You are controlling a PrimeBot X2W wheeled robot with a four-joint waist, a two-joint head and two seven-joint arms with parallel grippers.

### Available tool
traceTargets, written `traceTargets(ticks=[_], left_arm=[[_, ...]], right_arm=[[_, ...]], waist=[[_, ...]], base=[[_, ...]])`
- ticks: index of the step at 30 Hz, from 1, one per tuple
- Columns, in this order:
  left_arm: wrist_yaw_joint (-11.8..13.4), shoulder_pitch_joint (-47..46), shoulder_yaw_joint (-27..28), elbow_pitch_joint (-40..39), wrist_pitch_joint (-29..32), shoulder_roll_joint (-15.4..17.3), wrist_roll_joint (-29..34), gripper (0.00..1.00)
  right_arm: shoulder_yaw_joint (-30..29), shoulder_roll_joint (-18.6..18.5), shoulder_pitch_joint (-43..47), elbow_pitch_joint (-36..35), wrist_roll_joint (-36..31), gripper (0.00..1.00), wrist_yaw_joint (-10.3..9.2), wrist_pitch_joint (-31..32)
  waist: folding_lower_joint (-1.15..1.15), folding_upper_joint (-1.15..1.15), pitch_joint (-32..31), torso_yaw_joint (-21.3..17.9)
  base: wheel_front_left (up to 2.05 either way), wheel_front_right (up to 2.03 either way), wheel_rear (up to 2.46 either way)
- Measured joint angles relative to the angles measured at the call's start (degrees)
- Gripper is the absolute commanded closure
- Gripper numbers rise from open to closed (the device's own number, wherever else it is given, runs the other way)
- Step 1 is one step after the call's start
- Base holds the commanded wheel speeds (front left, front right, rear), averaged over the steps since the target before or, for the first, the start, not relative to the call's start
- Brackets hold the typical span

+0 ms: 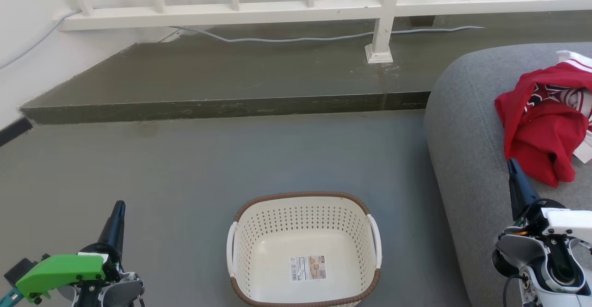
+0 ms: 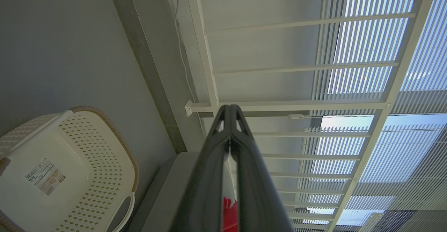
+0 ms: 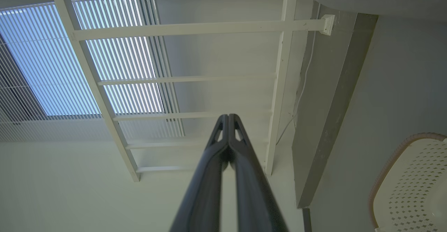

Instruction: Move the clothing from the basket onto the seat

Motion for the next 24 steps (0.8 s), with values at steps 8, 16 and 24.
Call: traceTargets(ticks=[8,16,24], left_arm=[[-0.03,-0.01,0.03,0.19,0.00,-0.07,0.00,1.00],[-0.38,-0.03,0.05,0.33,0.01,-0.09,0.00,1.00],[-0.38,-0.04,0.07,0.38,0.01,-0.10,0.00,1.00]], right_arm=[[-0.02,0.02,0.00,0.00,0.00,1.00,0.00,0.00],[-0.07,0.05,-0.01,0.00,0.00,1.00,0.00,0.00],[-0.09,0.09,-0.01,0.00,0.00,1.00,0.00,0.00]], waist=[[0.00,0.00,0.00,0.00],[0.00,0.00,0.00,0.00],[0.00,0.00,-0.01,0.00]], base=[[0.00,0.00,0.00],[0.00,0.00,0.00],[0.00,0.00,0.00]])
